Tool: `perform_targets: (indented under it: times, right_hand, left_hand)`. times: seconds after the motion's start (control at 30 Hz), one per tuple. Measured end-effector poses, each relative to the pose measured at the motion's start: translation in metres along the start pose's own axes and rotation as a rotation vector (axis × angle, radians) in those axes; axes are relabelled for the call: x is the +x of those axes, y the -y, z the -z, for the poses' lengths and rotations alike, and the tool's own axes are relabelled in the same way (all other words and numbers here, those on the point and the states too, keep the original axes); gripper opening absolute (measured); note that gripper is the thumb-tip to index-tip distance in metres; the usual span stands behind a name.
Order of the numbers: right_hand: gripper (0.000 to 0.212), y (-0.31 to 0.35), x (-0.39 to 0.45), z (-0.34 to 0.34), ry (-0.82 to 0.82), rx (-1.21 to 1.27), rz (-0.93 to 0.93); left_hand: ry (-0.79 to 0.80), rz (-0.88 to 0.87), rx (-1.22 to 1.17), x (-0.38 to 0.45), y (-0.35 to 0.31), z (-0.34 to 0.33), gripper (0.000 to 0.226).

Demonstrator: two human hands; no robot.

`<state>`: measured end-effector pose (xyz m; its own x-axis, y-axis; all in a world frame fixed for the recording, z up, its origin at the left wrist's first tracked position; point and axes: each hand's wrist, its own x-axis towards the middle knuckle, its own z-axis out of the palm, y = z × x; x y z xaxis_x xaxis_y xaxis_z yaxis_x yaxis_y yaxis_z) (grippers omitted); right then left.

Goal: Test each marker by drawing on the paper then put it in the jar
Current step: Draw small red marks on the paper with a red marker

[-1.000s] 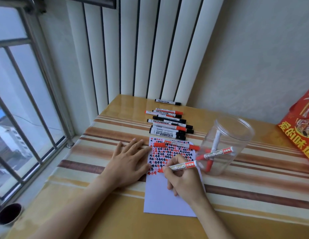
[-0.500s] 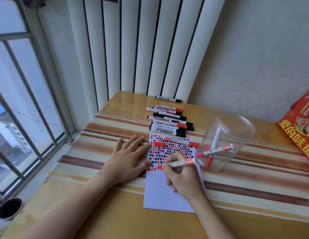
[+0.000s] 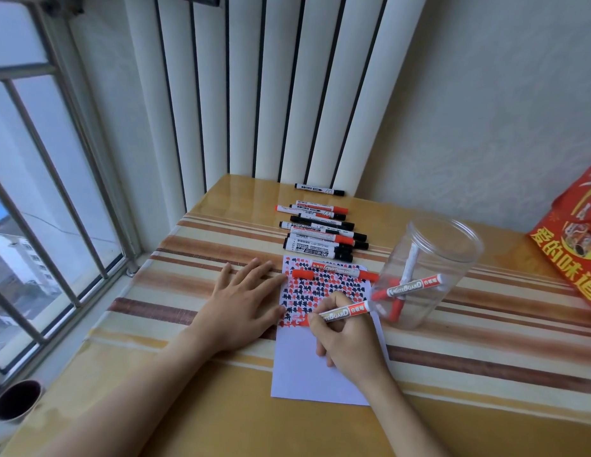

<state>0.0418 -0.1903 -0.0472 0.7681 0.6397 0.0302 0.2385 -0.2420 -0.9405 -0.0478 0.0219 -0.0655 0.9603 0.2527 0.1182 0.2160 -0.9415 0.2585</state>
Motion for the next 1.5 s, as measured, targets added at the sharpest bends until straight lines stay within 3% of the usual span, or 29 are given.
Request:
perform_targets:
  times: [0.7, 0.93, 1.1, 1.27, 1.5]
  right_hand:
    - [0.028, 0.0, 0.002, 0.0, -0.036, 0.007, 0.02]
    - [0.012, -0.004, 0.004, 0.0, -0.009, 0.013, 0.0]
    - [0.013, -0.005, 0.005, 0.001, -0.019, 0.069, 0.023]
    - [0.021, -0.006, 0.005, 0.005, -0.035, 0.123, 0.02]
    - [0.011, -0.005, 0.006, 0.008, -0.137, 0.183, 0.087]
  left_hand:
    - [-0.011, -0.002, 0.008, 0.0, 0.0, 0.0, 0.067]
    - [-0.031, 0.002, -0.023, 0.0, -0.001, 0.001, 0.062]
    - [-0.018, 0.046, -0.079, 0.01, -0.005, 0.012, 0.06]
    - [-0.179, 0.006, -0.063, 0.038, -0.028, 0.017, 0.046]
    - [-0.218, -0.025, -0.094, 0.057, -0.046, 0.006, 0.02]
